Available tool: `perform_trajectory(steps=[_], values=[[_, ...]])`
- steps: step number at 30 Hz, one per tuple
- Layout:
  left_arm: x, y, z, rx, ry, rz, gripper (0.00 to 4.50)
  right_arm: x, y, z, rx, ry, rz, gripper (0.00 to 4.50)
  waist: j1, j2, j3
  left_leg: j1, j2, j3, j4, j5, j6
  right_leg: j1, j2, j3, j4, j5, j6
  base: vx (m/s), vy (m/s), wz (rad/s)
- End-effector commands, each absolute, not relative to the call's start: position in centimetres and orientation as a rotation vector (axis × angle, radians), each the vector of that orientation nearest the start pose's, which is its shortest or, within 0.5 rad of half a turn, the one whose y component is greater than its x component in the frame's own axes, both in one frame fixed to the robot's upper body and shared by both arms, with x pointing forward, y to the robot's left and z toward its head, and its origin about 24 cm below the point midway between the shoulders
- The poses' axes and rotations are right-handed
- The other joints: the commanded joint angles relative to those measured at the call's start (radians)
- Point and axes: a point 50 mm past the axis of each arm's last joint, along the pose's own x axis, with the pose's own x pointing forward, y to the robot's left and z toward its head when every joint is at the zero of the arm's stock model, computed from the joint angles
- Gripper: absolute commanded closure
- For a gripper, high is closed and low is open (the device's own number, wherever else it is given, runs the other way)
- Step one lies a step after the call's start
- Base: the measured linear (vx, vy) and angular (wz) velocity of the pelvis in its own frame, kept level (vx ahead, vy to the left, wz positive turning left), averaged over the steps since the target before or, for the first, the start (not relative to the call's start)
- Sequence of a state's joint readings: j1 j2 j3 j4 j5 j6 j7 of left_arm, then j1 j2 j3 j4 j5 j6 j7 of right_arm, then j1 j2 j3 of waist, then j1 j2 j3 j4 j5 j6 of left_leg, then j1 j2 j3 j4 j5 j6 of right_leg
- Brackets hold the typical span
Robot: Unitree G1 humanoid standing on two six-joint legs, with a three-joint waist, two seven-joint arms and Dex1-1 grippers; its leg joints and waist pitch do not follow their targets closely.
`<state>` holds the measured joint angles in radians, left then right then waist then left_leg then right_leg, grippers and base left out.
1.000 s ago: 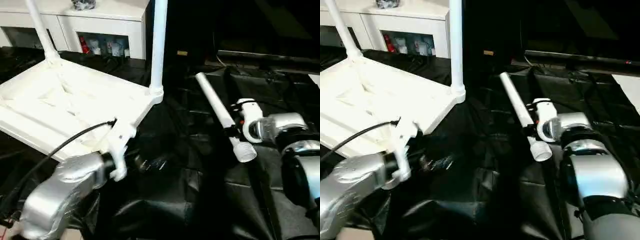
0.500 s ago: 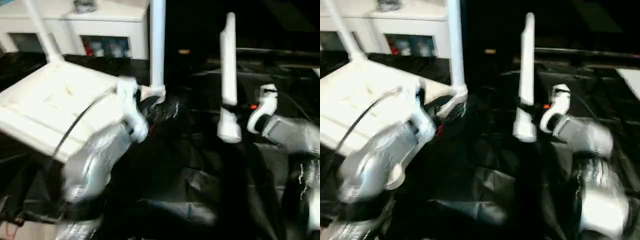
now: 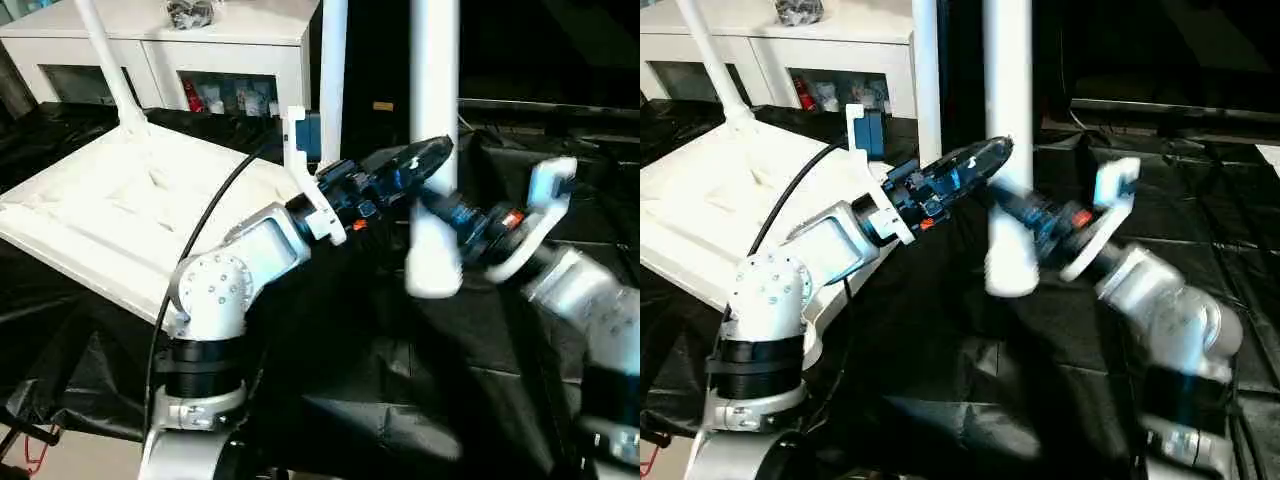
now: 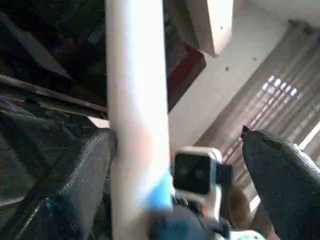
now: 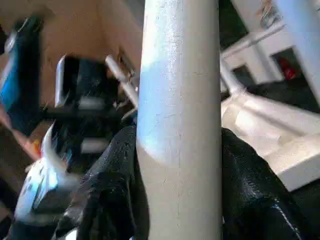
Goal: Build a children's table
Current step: Pick table leg
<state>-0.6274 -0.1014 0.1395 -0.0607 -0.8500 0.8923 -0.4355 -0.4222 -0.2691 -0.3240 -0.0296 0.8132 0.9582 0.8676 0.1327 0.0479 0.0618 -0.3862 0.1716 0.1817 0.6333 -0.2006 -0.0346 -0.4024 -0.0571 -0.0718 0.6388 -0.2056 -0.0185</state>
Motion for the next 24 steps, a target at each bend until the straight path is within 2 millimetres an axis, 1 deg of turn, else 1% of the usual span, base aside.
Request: perform_trajectory(steps=[1, 2, 3, 4, 5, 7, 9, 10, 12, 13, 14, 15, 16, 17, 18, 19, 20, 21, 22, 23, 24], values=[[29.9, 3.9, 19.3, -0.777, 0.076, -1.154, 0.00, 28.3, -15.8, 14.4, 0.628, 0.140, 1.120, 2.66, 0.000, -0.031, -0.073, 0.011, 0.055, -0.030, -0.076, -0.083, 0.026, 0.054, -0.089, 0.052, -0.106, -0.283, -0.117, 0.000, 0.000, 0.00], [29.8, 3.9, 19.4, -0.800, 0.074, -1.163, 0.00, 28.3, -15.6, 14.2, 0.604, 0.163, 1.116, 2.66, 0.002, -0.023, -0.074, 0.012, 0.055, -0.030, -0.075, -0.074, 0.025, 0.053, -0.091, 0.054, -0.102, -0.270, -0.125, 0.000, 0.000, 0.00], [29.7, 3.9, 19.5, -0.816, 0.073, -1.170, 0.00, 28.3, -15.4, 14.0, 0.588, 0.178, 1.113, 2.66, 0.002, -0.022, -0.073, 0.011, 0.055, -0.030, -0.075, -0.071, 0.026, 0.053, -0.092, 0.054, -0.104, -0.266, -0.127, 0.000, 0.000, 0.00], [29.6, 3.9, 19.5, -0.811, 0.078, -1.174, 0.00, 28.3, -15.2, 13.8, 0.570, 0.193, 1.118, 2.66, 0.003, -0.027, -0.074, 0.011, 0.057, -0.029, -0.075, -0.069, 0.026, 0.052, -0.092, 0.054, -0.102, -0.255, -0.132, 0.000, 0.000, 0.00], [29.6, 3.9, 19.4, -0.803, 0.086, -1.171, 0.00, 28.3, -15.0, 13.7, 0.559, 0.200, 1.122, 2.66, 0.004, -0.024, -0.074, 0.011, 0.058, -0.030, -0.076, -0.062, 0.027, 0.052, -0.092, 0.054, -0.100, -0.242, -0.133, 0.000, 0.000, 0.00], [29.8, 3.9, 18.9, -0.780, 0.118, -1.139, 0.00, 28.4, -14.5, 13.8, 0.532, 0.205, 1.132, 2.66, 0.006, -0.024, -0.075, 0.011, 0.057, -0.029, -0.075, -0.057, 0.030, 0.052, -0.093, 0.055, -0.100, -0.227, -0.138, 0.000, 0.000, 0.00], [30.5, 4.1, 18.1, -0.746, 0.159, -1.050, 0.00, 28.6, -14.0, 13.9, 0.478, 0.205, 1.124, 2.66, 0.007, -0.022, -0.074, 0.011, 0.058, -0.030, -0.076, -0.059, 0.029, 0.051, -0.094, 0.056, -0.100, -0.224, -0.139, 0.000, 0.000, 0.00], [30.6, 4.1, 17.9, -0.740, 0.164, -1.028, 0.00, 28.7, -13.9, 13.9, 0.466, 0.205, 1.120, 2.66, 0.007, -0.024, -0.073, 0.012, 0.057, -0.029, -0.077, -0.062, 0.026, 0.051, -0.093, 0.056, -0.102, -0.228, -0.134, 0.000, 0.000, 0.00], [31.4, 4.5, 17.3, -0.724, 0.185, -0.933, 0.00, 28.9, -13.4, 14.0, 0.424, 0.201, 1.102, 2.66, 0.007, -0.023, -0.074, 0.011, 0.056, -0.029, -0.077, -0.064, 0.022, 0.052, -0.093, 0.057, -0.102, -0.231, -0.127, 0.000, 0.000, 0.00], [31.6, 4.7, 17.2, -0.717, 0.186, -0.905, 0.00, 29.0, -13.2, 14.0, 0.408, 0.200, 1.094, 2.66, 0.008, -0.019, -0.074, 0.012, 0.058, -0.031, -0.077, -0.067, 0.018, 0.052, -0.094, 0.058, -0.102, -0.230, -0.123, 0.000, 0.000, 0.00], [31.9, 5.0, 17.2, -0.685, 0.174, -0.855, 0.00, 29.3, -12.6, 14.1, 0.360, 0.194, 1.057, 2.66, 0.007, -0.020, -0.074, 0.011, 0.058, -0.032, -0.078, -0.070, 0.014, 0.052, -0.094, 0.057, -0.103, -0.231, -0.116, 0.000, 0.000, 0.00], [31.9, 5.0, 17.2, -0.683, 0.173, -0.851, 0.18, 29.4, -12.6, 14.1, 0.355, 0.194, 1.053, 2.66, 0.006, -0.017, -0.074, 0.011, 0.058, -0.033, -0.079, -0.070, 0.010, 0.052, -0.094, 0.057, -0.102, -0.230, -0.115, 0.000, 0.000, 0.00], [32.3, 5.4, 17.1, -0.640, 0.173, -0.772, 0.18, 29.8, -12.0, 14.1, 0.309, 0.185, 1.002, 2.66, 0.006, -0.019, -0.075, 0.011, 0.058, -0.032, -0.079, -0.070, 0.007, 0.052, -0.095, 0.057, -0.101, -0.221, -0.115, 0.000, 0.000, 0.00], [32.6, 5.6, 16.9, -0.610, 0.176, -0.713, 0.28, 30.1, -11.6, 14.2, 0.285, 0.179, 0.969, 2.66, 0.001, -0.017, -0.074, 0.011, 0.058, -0.034, -0.080, -0.072, 0.002, 0.051, -0.092, 0.057, -0.100, -0.211, -0.114, 0.000, 0.000, 0.00], [32.6, 5.6, 16.9, -0.610, 0.176, -0.713, 0.35, 30.1, -11.6, 14.2, 0.285, 0.179, 0.969, 2.66, 0.001, -0.017, -0.076, 0.012, 0.058, -0.034, -0.080, -0.072, 0.002, 0.052, -0.093, 0.057, -0.099, -0.206, -0.114, 0.000, 0.000, 0.00], [33.0, 6.0, 16.6, -0.575, 0.192, -0.627, 0.39, 30.6, -11.1, 14.1, 0.227, 0.178, 0.925, 2.66, 0.000, -0.013, -0.075, 0.012, 0.059, -0.035, -0.080, -0.077, -0.004, 0.051, -0.092, 0.056, -0.098, -0.201, -0.116, 0.000, 0.000, 0.00], [33.4, 6.3, 16.3, -0.570, 0.197, -0.553, 0.56, 30.7, -10.4, 14.2, 0.185, 0.170, 0.911, 2.66, -0.001, -0.013, -0.074, 0.014, 0.055, -0.033, -0.079, -0.086, -0.004, 0.051, -0.092, 0.057, -0.101, -0.210, -0.114, 0.000, 0.000, 0.00], [33.6, 6.6, 16.2, -0.570, 0.198, -0.509, 0.56, 30.7, -9.9, 14.3, 0.163, 0.162, 0.908, 2.66, -0.001, -0.011, -0.075, 0.013, 0.058, -0.034, -0.080, -0.087, -0.008, 0.051, -0.093, 0.058, -0.099, -0.206, -0.116, 0.000, 0.000, 0.00], [33.8, 6.8, 16.2, -0.563, 0.192, -0.464, 0.65, 30.7, -9.5, 14.4, 0.147, 0.155, 0.902, 2.66, -0.003, -0.013, -0.074, 0.011, 0.056, -0.034, -0.080, -0.086, -0.008, 0.052, -0.091, 0.058, -0.099, -0.193, -0.117, 0.000, 0.000, 0.00], [34.1, 7.2, 16.2, -0.545, 0.172, -0.408, 0.82, 30.6, -8.7, 14.6, 0.131, 0.137, 0.900, 2.66, -0.002, -0.016, -0.076, 0.011, 0.057, -0.034, -0.080, -0.081, -0.004, 0.054, -0.092, 0.058, -0.098, -0.178, -0.121, 0.000, 0.000, 0.00], [34.1, 7.2, 16.2, -0.545, 0.172, -0.408, 0.89, 30.6, -8.7, 14.6, 0.131, 0.137, 0.900, 2.66, -0.002, -0.013, -0.077, 0.012, 0.058, -0.034, -0.080, -0.077, -0.002, 0.051, -0.092, 0.058, -0.096, -0.168, -0.121, 0.000, 0.000, 0.00]])
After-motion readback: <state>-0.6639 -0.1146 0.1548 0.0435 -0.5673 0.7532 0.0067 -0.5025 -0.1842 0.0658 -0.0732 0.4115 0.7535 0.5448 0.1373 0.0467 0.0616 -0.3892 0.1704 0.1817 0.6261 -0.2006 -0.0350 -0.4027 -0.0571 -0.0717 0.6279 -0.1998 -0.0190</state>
